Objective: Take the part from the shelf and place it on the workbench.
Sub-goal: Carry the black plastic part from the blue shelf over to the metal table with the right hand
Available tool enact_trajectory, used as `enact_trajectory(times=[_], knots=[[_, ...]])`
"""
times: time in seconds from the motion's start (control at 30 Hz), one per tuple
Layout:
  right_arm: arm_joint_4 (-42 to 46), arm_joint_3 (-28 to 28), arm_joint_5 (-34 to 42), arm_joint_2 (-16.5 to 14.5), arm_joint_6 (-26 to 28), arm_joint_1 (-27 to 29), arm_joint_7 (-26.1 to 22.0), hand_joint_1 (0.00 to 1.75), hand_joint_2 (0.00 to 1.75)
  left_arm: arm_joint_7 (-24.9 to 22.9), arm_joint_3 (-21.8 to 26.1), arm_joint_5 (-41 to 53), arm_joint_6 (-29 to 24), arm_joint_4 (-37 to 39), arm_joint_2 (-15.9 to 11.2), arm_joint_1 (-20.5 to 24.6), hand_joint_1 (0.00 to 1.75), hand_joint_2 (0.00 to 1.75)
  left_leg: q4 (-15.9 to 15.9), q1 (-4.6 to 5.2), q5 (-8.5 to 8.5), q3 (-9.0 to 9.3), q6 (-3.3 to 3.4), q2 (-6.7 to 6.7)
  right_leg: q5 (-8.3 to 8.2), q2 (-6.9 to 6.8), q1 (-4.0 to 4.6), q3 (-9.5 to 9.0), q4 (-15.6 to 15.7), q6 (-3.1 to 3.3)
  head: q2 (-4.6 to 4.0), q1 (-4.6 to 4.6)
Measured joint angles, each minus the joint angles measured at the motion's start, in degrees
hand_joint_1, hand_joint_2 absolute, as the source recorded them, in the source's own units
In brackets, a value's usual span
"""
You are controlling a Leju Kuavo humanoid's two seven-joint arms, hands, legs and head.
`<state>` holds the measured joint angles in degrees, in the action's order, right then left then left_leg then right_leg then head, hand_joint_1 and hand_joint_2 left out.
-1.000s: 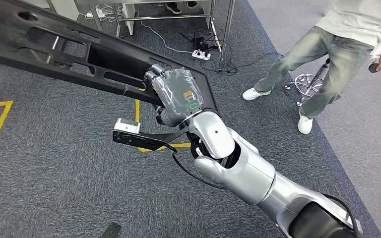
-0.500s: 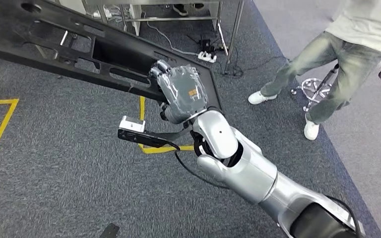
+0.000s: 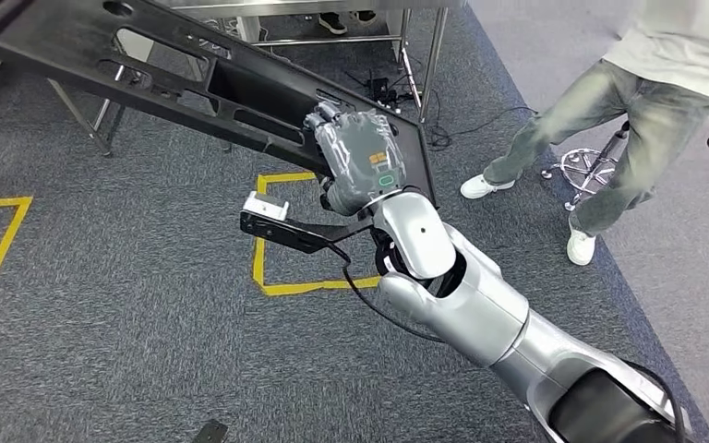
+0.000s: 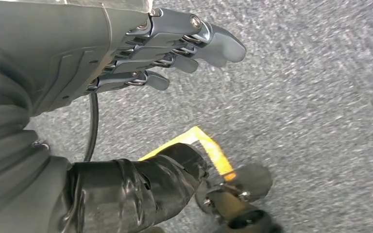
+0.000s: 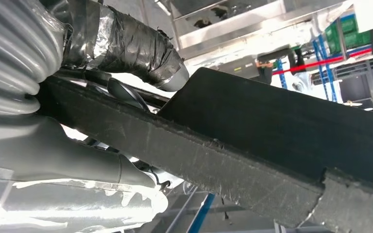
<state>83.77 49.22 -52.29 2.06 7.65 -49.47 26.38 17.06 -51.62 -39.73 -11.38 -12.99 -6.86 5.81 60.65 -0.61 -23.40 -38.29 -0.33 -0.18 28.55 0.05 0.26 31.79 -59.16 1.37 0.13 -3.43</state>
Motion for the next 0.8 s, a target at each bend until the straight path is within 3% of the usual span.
enact_trajectory(times=[0.1, 0.17, 0.2, 0.27, 0.3, 0.33, 0.37, 0.43, 0.47, 0.5, 0.57, 0.67, 0.73, 0.8], knots=[[-0.14, -0.51, 2.66, 0.95, -0.6, -0.41, 0.55, 1.75, 1.75, 0.13, -0.07, -0.37, -0.1, 0.01, 0.01, 0.01, 0.0, 1.75, -1.29, -0.01, -1.03, 0.52, 0.95, -0.13, 0.45, -0.12, 0.17, 0.27, 0.05, -0.71, 0.0, 0.06], [-0.15, -0.98, 3.87, 2.12, -1.1, -0.77, 1.36, 1.75, 1.75, 0.23, -0.07, -0.49, -0.24, 0.01, -0.01, -0.23, 0.0, 1.75, -1.8, -0.17, -1.3, 1.12, 1.57, -0.25, 1.55, -0.09, 0.13, 0.94, -1.78, -1.22, 0.0, 0.24], [-0.15, -1.31, 4.18, 2.72, -1.33, -1.03, 1.69, 1.75, 1.75, 0.28, -0.07, -0.5, -0.28, 0.01, -0.01, -0.28, 0.0, 1.75, -1.98, -0.24, -1.49, 1.5, 1.88, -0.28, 2.55, -0.04, 0.06, 2.24, -4.37, -1.45, 0.0, 0.29], [-0.16, -1.8, 4.56, 3.86, -1.64, -1.33, 2.12, 1.75, 1.75, 0.36, -0.07, -0.55, -0.35, 0.01, -0.05, -0.27, 0.0, 1.75, -2.04, -0.19, -2.05, 2.15, 2.31, -0.3, 4.7, 0.02, -0.17, 6.81, -12.18, -1.77, 0.0, 0.37], [-0.2, -1.92, 4.7, 4.41, -1.75, -1.32, 2.24, 1.75, 1.75, 0.38, -0.07, -0.56, -0.37, 0.01, -0.08, -0.27, 0.0, 1.75, -2.03, -0.17, -2.38, 2.53, 2.39, -0.3, 5.07, 0.01, -0.29, 9.11, -15.33, -1.95, 0.0, 0.37], [-0.25, -1.94, 4.81, 4.9, -1.85, -1.26, 2.32, 1.75, 1.75, 0.39, -0.07, -0.57, -0.39, 0.01, -0.09, -0.29, 0.0, 1.75, -2.01, -0.16, -2.76, 3.0, 2.4, -0.33, 4.37, 0.01, -0.45, 10.65, -16.66, -2.11, 0.0, 0.38], [-0.31, -1.96, 4.98, 5.41, -1.97, -1.22, 2.44, 1.75, 1.75, 0.41, -0.07, -0.57, -0.4, 0.01, -0.09, -0.3, 0.0, 1.75, -1.98, -0.16, -3.17, 3.54, 2.37, -0.38, 2.52, 0.01, -0.62, 11.08, -15.68, -2.23, 0.0, 0.38], [-0.39, -2.1, 5.78, 6.3, -2.14, -1.25, 2.79, 1.75, 1.75, 0.45, -0.07, -0.56, -0.38, 0.01, -0.09, -0.32, 0.0, 1.75, -1.93, -0.19, -4.12, 4.81, 2.17, -0.55, -2.82, 0.03, -0.92, 9.15, -8.7, -2.29, 0.0, 0.4], [-0.46, -2.23, 6.45, 6.75, -2.22, -1.38, 2.95, 1.75, 1.75, 0.5, -0.07, -0.56, -0.37, 0.01, -0.1, -0.28, 0.0, 1.75, -1.88, -0.13, -4.56, 5.28, 1.95, -0.63, -4.64, 0.08, -0.9, 7.8, -5.29, -2.23, 0.0, 0.37], [-0.53, -2.39, 7.14, 7.09, -2.29, -1.64, 3.05, 1.75, 1.75, 0.53, -0.07, -0.56, -0.36, 0.01, -0.11, -0.23, 0.0, 1.75, -1.87, -0.08, -4.87, 5.5, 1.68, -0.71, -5.33, 0.12, -0.82, 6.68, -2.71, -2.09, 0.0, 0.35], [-0.78, -2.78, 8.31, 7.86, -2.43, -2.28, 3.1, 1.75, 1.75, 0.61, -0.07, -0.57, -0.36, 0.01, -0.14, -0.05, 0.0, 1.75, -1.95, -0.08, -5.11, 5.48, 1.05, -0.79, -4.8, 0.18, -0.45, 5.85, -1.07, -1.72, 0.0, 0.27], [-1.23, -3.35, 9.21, 9.09, -2.49, -3.16, 3.48, 1.75, 1.75, 0.63, -0.08, -0.55, -0.36, 0.01, -0.15, -0.05, 0.0, 1.75, -0.85, -0.32, -6.04, 5.03, 0.14, -0.57, -4.25, 0.14, -0.56, 4.99, -0.21, -0.86, 0.0, 0.25], [-1.58, -3.58, 9.34, 9.6, -2.52, -3.71, 3.79, 1.75, 1.75, 0.59, -0.09, -0.55, -0.37, 0.01, -0.11, -0.07, 0.0, 1.75, 4.74, -0.4, -7.98, 2.07, -0.22, -0.29, -3.89, 0.13, -0.66, 4.15, 0.11, -0.22, 0.0, 0.11], [-1.92, -3.67, 9.42, 9.99, -2.59, -3.91, 3.87, 1.75, 1.75, 0.52, -0.1, -0.56, -0.37, 0.01, -0.12, -0.08, 0.0, 1.75, 12.41, -0.42, -9.73, -2.93, -0.43, -0.24, -3.32, 0.13, -0.51, 3.48, 0.11, 0.2, 0.0, 0.05]])
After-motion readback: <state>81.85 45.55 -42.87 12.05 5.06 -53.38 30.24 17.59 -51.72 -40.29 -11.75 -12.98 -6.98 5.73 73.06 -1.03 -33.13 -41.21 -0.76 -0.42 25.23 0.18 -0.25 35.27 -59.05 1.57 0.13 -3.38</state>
